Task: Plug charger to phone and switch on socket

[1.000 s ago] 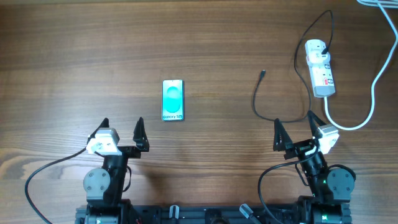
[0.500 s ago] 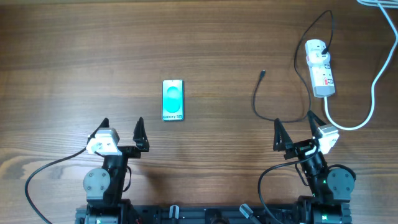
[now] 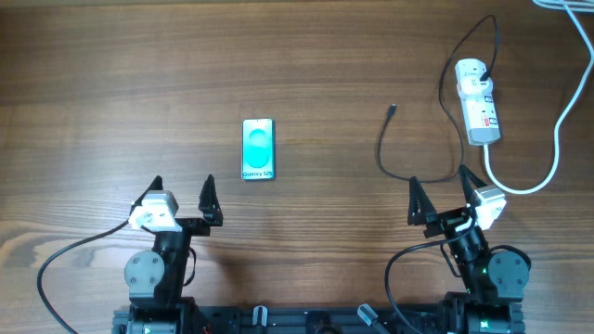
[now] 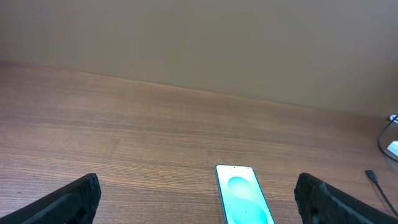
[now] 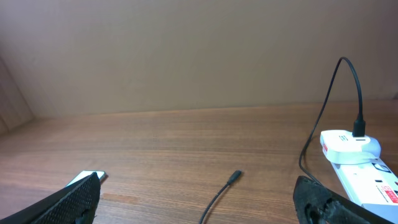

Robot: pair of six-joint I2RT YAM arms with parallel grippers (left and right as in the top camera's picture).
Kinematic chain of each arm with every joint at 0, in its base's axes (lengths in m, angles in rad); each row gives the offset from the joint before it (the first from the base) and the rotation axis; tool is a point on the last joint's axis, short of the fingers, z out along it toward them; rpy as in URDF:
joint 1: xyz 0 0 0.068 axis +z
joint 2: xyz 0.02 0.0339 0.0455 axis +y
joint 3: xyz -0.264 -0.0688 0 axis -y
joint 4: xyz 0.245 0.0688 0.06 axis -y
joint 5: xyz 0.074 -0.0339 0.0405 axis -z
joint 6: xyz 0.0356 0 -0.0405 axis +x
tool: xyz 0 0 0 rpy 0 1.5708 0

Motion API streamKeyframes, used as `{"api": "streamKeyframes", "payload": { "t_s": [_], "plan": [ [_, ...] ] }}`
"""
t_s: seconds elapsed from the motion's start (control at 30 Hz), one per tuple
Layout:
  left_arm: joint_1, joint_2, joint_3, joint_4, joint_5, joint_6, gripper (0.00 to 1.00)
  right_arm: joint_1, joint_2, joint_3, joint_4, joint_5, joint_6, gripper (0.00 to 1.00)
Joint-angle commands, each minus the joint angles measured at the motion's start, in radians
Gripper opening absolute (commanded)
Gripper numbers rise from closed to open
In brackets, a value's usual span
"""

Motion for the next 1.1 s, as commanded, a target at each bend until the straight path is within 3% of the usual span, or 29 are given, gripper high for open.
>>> {"api": "streamKeyframes", "payload": {
  "t_s": [0.0, 0.2, 0.4, 0.5, 0.67, 0.8, 0.87, 0.97, 1.07],
  "plan": [
    [0.003, 0.0, -0.013, 0.004, 0.011, 0.013, 1.0, 0.003, 0.005, -0.001, 0.003, 0.011, 0.006, 1.0],
    [0.003, 0.0, -0.001, 0.011, 0.054, 0.012, 1.0, 0.003, 0.005, -0.001, 0.003, 0.011, 0.005, 1.0],
    [0.003, 0.13, 0.188, -0.084, 0.061, 0.013, 1.0, 0.003, 0.005, -0.001, 0.003, 0.011, 0.005, 1.0],
    [0.003, 0.354, 0.385, -0.143, 0.14, 0.013, 1.0, 0.003, 0.005, -0.001, 0.003, 0.011, 0.005, 1.0],
    [0.002, 0.771, 0.912, -0.545, 0.202, 0.013, 1.0, 0.003, 0.005, -0.001, 0.003, 0.011, 0.005, 1.0],
    [-0.037, 0.927, 1.137, -0.722, 0.217, 0.013, 1.0, 0.003, 0.005, -0.001, 0.003, 0.011, 0.005, 1.0],
    [-0.123, 0.978, 1.167, -0.745, 0.146, 0.013, 1.0, 0.003, 0.005, -0.001, 0.003, 0.011, 0.006, 1.0],
    [-0.309, 1.085, 1.167, -0.792, -0.138, 0.012, 1.0, 0.003, 0.005, -0.001, 0.003, 0.011, 0.005, 1.0],
    [-0.379, 1.242, 1.167, -0.805, -0.219, -0.068, 1.0, 0.003, 0.005, -0.001, 0.003, 0.011, 0.005, 1.0]
  ]
}}
